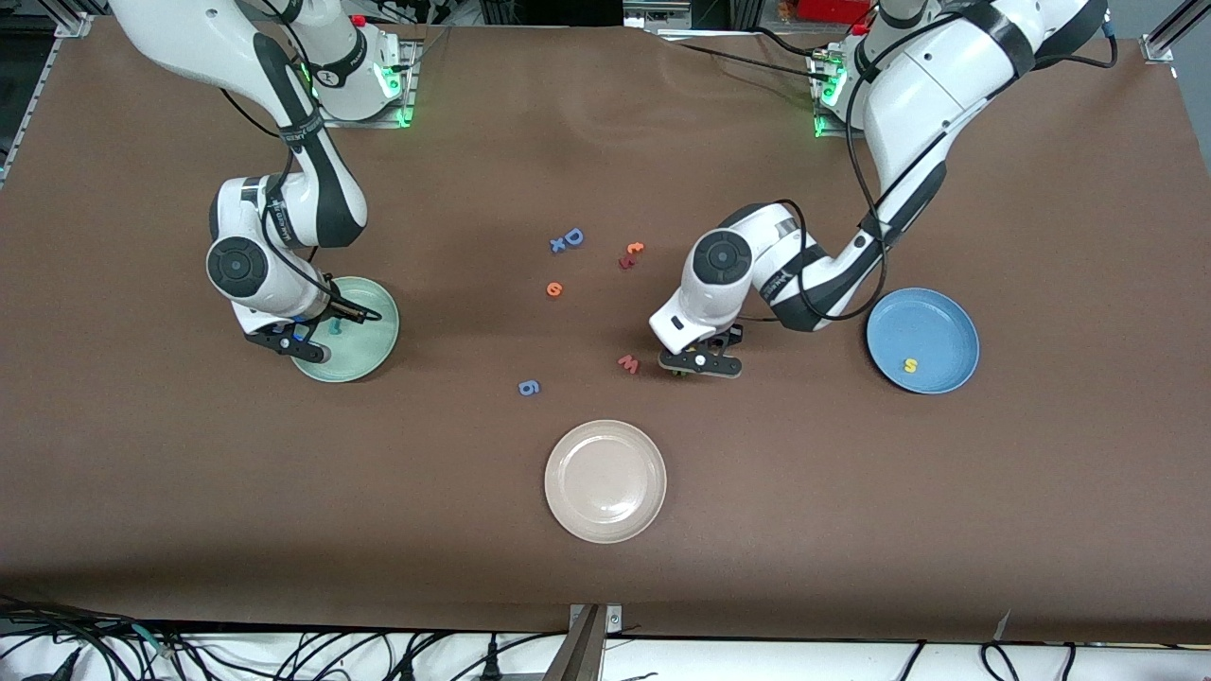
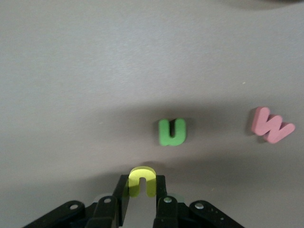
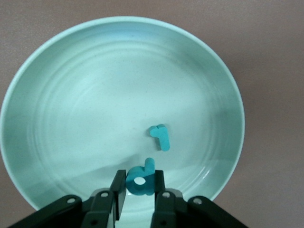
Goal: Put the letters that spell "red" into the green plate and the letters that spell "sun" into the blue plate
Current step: 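Place the teal d on the green plate while the left gripper drops yellow n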
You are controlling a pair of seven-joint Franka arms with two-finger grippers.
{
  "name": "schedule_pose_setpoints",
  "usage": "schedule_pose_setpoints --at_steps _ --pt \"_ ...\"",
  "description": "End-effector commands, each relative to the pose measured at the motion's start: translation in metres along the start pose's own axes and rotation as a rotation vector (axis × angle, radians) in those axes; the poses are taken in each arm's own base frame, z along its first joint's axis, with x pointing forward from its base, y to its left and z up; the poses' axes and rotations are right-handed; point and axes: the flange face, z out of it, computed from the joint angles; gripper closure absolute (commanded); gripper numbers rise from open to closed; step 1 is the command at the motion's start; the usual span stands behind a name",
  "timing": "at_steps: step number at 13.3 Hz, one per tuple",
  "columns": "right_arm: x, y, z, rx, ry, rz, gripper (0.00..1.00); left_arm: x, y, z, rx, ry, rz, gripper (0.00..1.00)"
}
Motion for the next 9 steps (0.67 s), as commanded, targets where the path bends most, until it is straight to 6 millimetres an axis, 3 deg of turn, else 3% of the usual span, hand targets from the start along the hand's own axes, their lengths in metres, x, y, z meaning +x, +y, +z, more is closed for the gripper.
schedule_pose_setpoints --at_steps 1,3,4,6,9 --pt "-0.002 0.001 -0.011 0.026 0.007 -0.010 0.02 0.022 -0.021 -0.030 0.006 -0.086 0.048 0.79" --pt "-0.003 -0.005 -0.035 0.034 0.006 0.011 0.01 0.029 -0.060 -0.036 0.034 -0.141 0.070 0.79" --pt "-0.005 -0.019 -0.051 0.027 -0.014 0.045 0.01 0.029 -0.078 -0.035 0.049 -0.182 0.097 0.79" --pt "-0.021 -0.063 -0.081 0.034 -0.027 0.105 0.01 0.032 -0.121 -0.042 0.067 -0.239 0.140 0.79" --pt "-0.063 -0.130 -0.092 0.065 -0.012 0.179 0.01 0.034 -0.197 -0.049 0.067 -0.331 0.221 0.79"
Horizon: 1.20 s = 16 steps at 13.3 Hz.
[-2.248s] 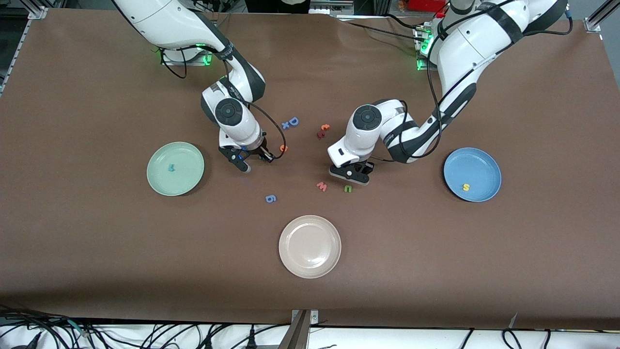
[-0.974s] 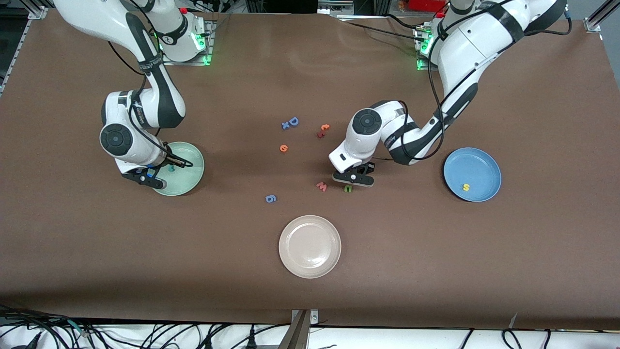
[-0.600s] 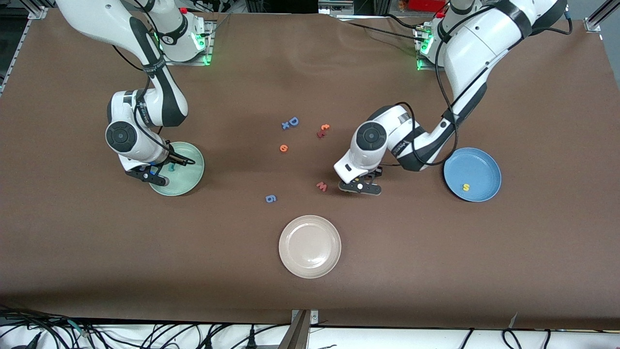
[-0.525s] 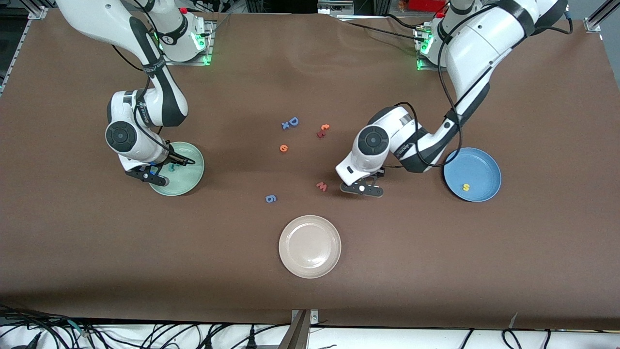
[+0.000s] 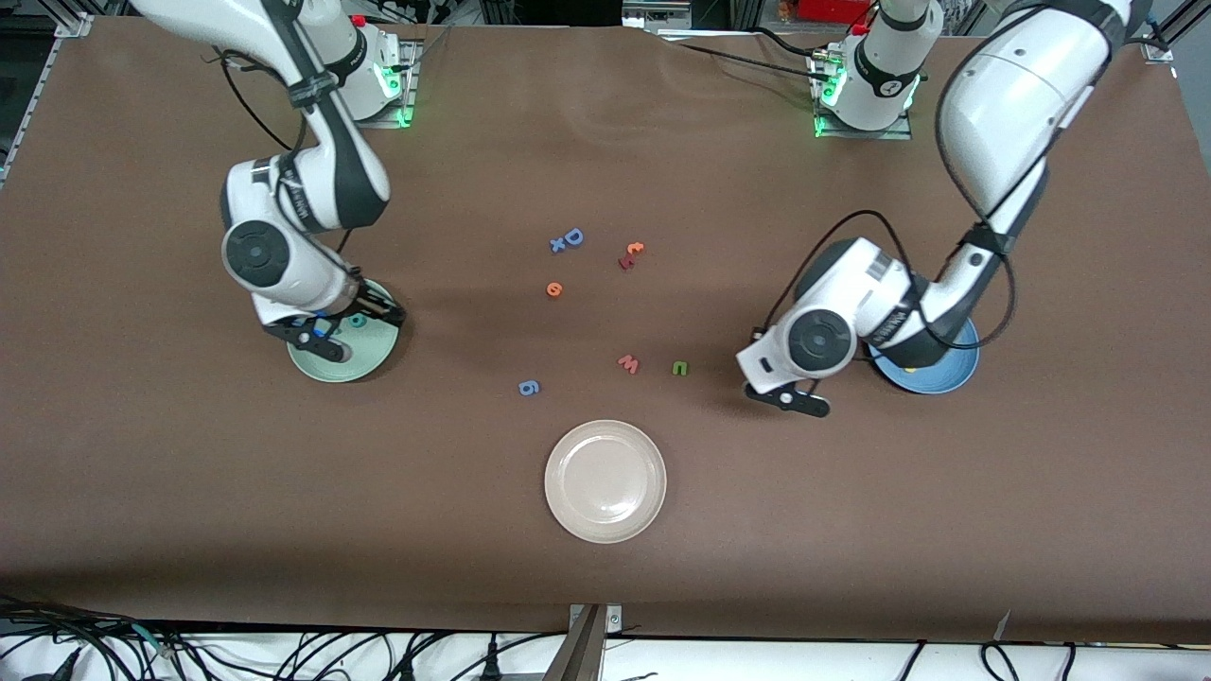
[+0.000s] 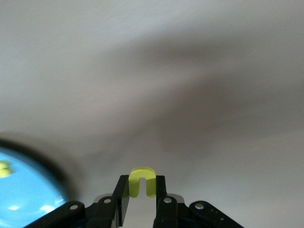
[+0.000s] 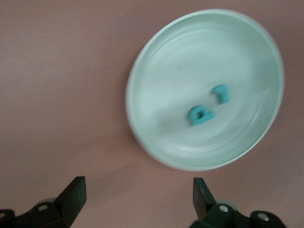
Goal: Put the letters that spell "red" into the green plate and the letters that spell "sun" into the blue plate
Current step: 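Place the teal d on the green plate while the left gripper drops yellow n, then grasp the orange e with the right gripper while the left gripper reaches green u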
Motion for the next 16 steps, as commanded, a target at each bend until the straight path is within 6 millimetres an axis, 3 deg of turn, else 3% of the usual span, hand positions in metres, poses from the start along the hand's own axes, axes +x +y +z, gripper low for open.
schedule_pose_setpoints --at_steps 1,5,7,10,11,12,13,16 --pt "-0.042 -0.050 -0.004 0.033 -0.002 0.064 0.01 -0.019 -0.061 -0.014 -0.021 -0.059 0.073 0.79" --pt "-0.104 -0.123 0.019 0.087 0.035 0.132 0.01 -0.038 -0.131 0.012 -0.017 -0.194 0.129 0.81" --pt "-0.126 -0.151 0.039 0.131 0.066 0.106 0.01 -0.042 -0.154 0.036 -0.023 -0.242 0.144 0.85" --pt "-0.149 -0.180 0.069 0.170 0.096 0.049 0.01 -0.040 -0.162 0.063 -0.040 -0.284 0.144 0.84" --pt "-0.151 -0.180 0.080 0.148 0.116 0.015 0.01 -0.040 -0.165 0.065 -0.039 -0.288 0.138 0.72" --pt "-0.153 -0.181 0.092 0.124 0.126 -0.010 0.01 -0.040 -0.166 0.066 -0.039 -0.290 0.137 0.32" --pt "-0.155 -0.181 0.100 0.111 0.125 -0.018 0.06 -0.041 -0.167 0.066 -0.039 -0.292 0.134 0.00" --pt "-0.165 -0.184 0.110 0.098 0.118 -0.031 0.08 -0.043 -0.172 0.061 -0.035 -0.298 0.122 0.00"
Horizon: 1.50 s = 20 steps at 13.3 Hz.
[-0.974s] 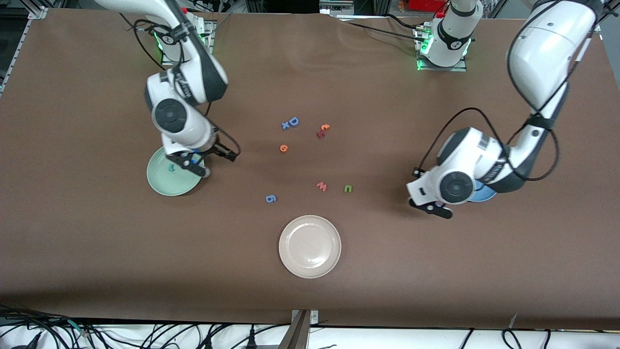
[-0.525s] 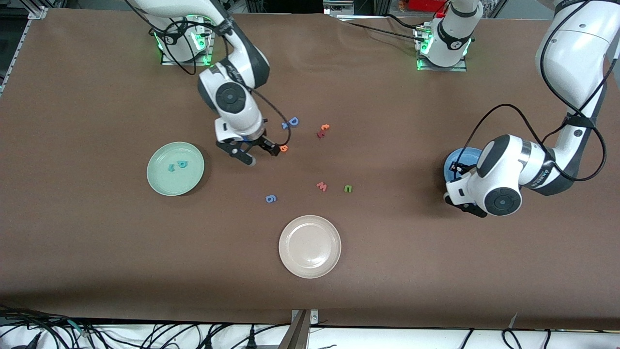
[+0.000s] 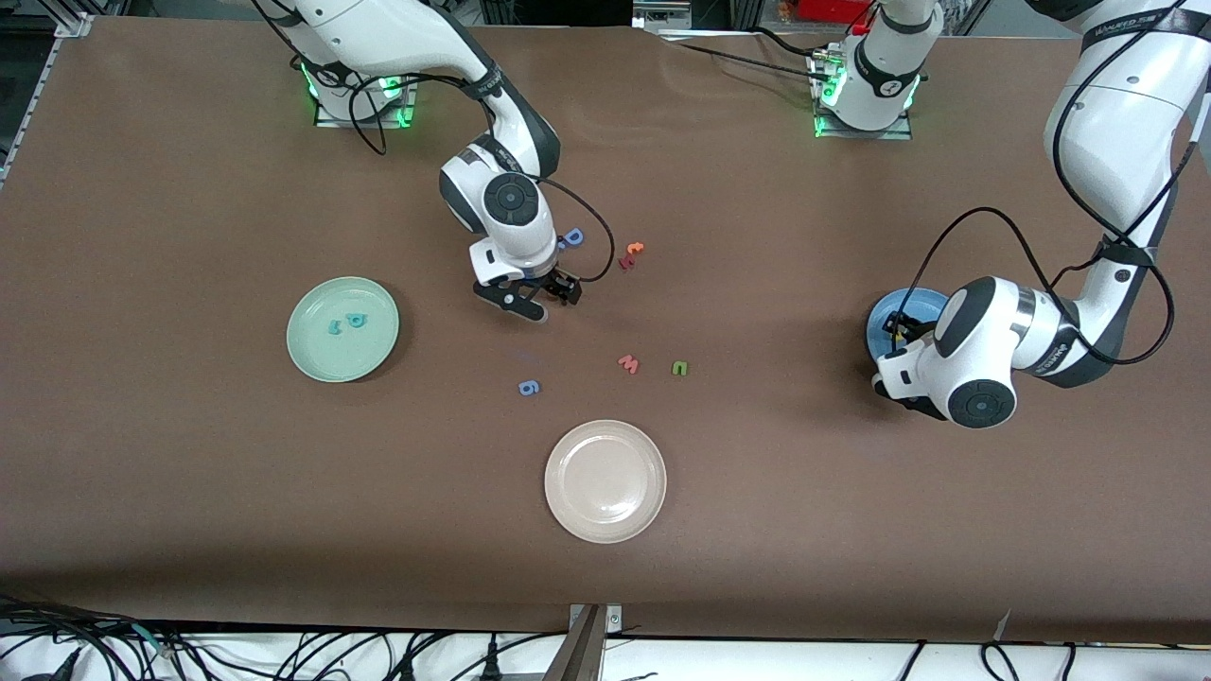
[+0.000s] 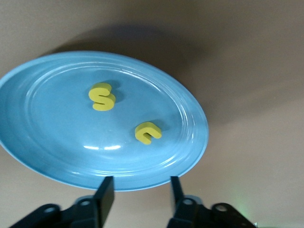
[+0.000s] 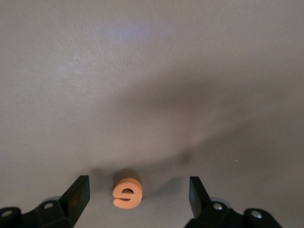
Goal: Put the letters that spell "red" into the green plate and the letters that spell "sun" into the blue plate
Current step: 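Grasp the orange e with the right gripper while the left gripper reaches green u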
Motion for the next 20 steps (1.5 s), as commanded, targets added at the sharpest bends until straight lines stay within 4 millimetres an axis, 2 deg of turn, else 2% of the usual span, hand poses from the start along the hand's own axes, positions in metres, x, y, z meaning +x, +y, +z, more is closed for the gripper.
schedule_pose_setpoints --at_steps 1,2,3,6,8,10,11,12,14,15,18,20 --pt "-0.003 -0.009 -0.001 0.007 0.014 -0.002 0.08 -0.010 -0.007 -0.011 0.024 -0.016 0.000 0.00" --pt "-0.003 -0.009 -0.001 0.008 0.014 -0.002 0.08 -0.011 -0.006 -0.015 0.020 -0.009 -0.010 0.00" --pt "-0.004 -0.010 0.000 0.007 0.013 -0.004 0.09 -0.008 0.004 -0.020 0.012 0.005 -0.002 0.00" --pt "-0.004 -0.009 0.005 0.002 0.010 -0.004 0.23 -0.001 0.033 -0.059 -0.095 0.087 -0.029 0.00" --pt "-0.005 -0.010 0.010 0.012 0.009 -0.001 0.24 0.004 0.051 -0.085 -0.165 0.193 -0.019 0.00" --pt "-0.005 -0.009 0.012 0.010 0.007 0.004 0.24 0.016 0.093 -0.101 -0.187 0.274 -0.078 0.00" --pt "-0.005 -0.010 0.012 0.011 0.008 0.015 0.25 0.024 0.125 -0.107 -0.179 0.305 -0.109 0.00" --pt "-0.005 -0.010 0.011 0.012 0.009 0.018 0.28 0.031 0.154 -0.112 -0.170 0.340 -0.135 0.00" --pt "-0.004 -0.011 0.010 0.016 0.009 0.019 0.37 0.039 0.196 -0.117 -0.173 0.391 -0.173 0.00" --pt "-0.005 -0.012 0.010 0.016 0.009 0.020 0.41 0.045 0.220 -0.114 -0.174 0.404 -0.182 0.00" --pt "-0.008 -0.013 0.009 0.018 0.008 0.020 0.40 0.064 0.281 -0.098 -0.208 0.467 -0.248 0.00" --pt "-0.009 -0.013 0.010 0.015 0.007 0.019 0.40 0.073 0.307 -0.086 -0.174 0.496 -0.267 0.00"
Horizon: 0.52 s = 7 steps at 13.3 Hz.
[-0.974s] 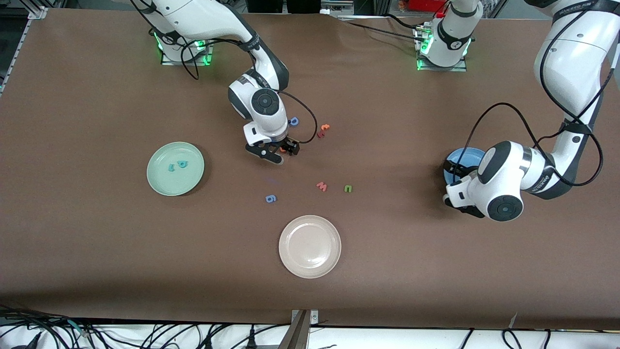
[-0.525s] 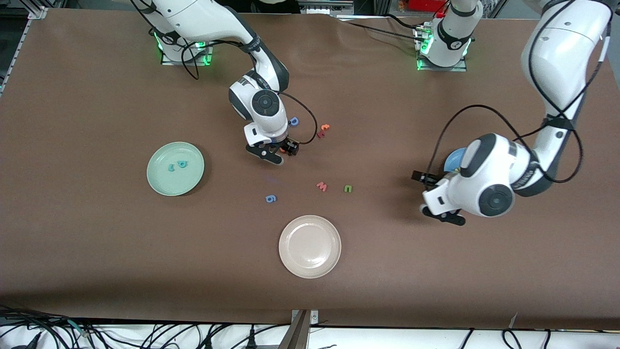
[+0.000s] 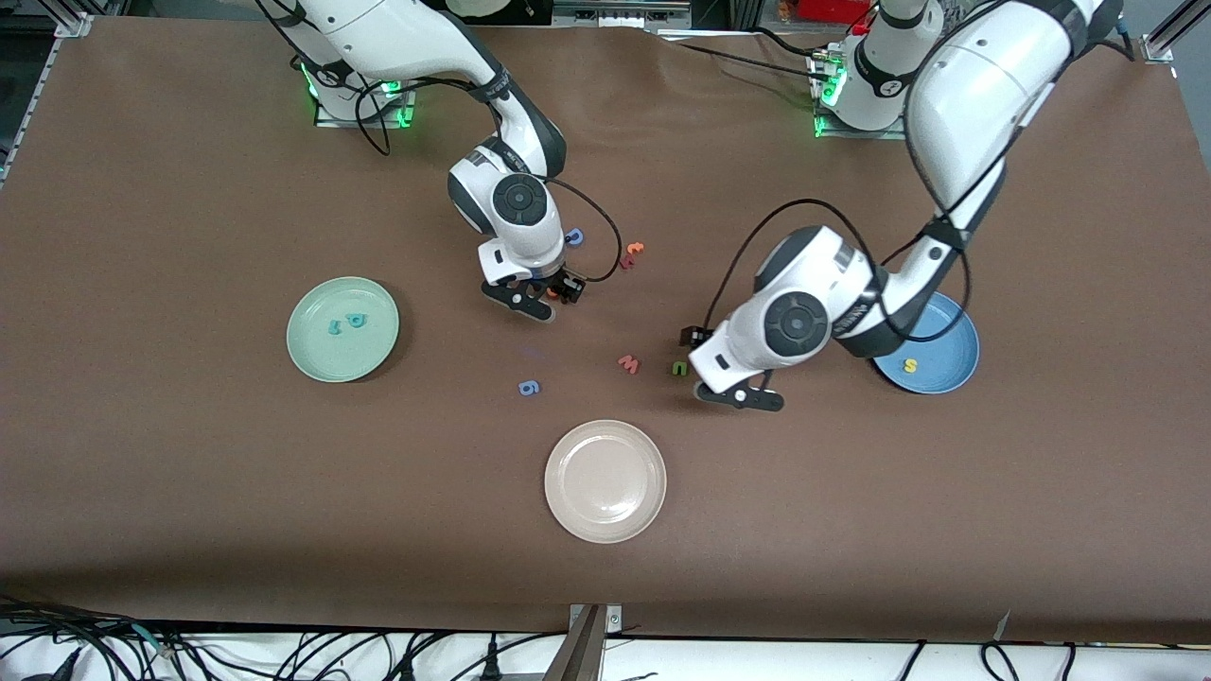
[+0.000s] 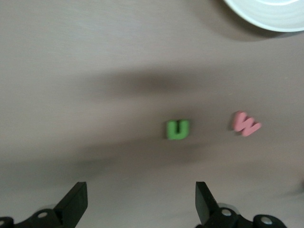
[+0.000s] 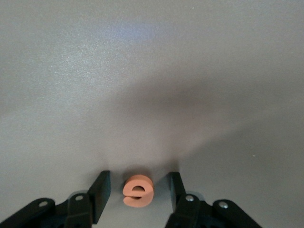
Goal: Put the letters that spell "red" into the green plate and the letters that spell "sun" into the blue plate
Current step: 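Grasp the orange e with the right gripper while the left gripper reaches green u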
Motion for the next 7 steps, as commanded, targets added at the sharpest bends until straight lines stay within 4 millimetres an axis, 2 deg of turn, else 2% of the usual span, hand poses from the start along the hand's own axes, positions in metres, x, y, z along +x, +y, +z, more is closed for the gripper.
schedule_pose_setpoints --at_steps 1,4,7 --pt "-0.005 -0.006 0.005 0.001 0.003 0.009 0.40 -0.005 0.025 0.020 0.060 0.042 -0.011 0.00" --pt "-0.007 -0.007 0.006 0.002 0.004 0.011 0.46 -0.015 0.043 0.030 0.111 0.095 0.002 0.00" --pt "-0.008 -0.007 0.007 -0.001 0.002 0.009 0.64 -0.017 0.049 0.040 0.117 0.162 0.003 0.00"
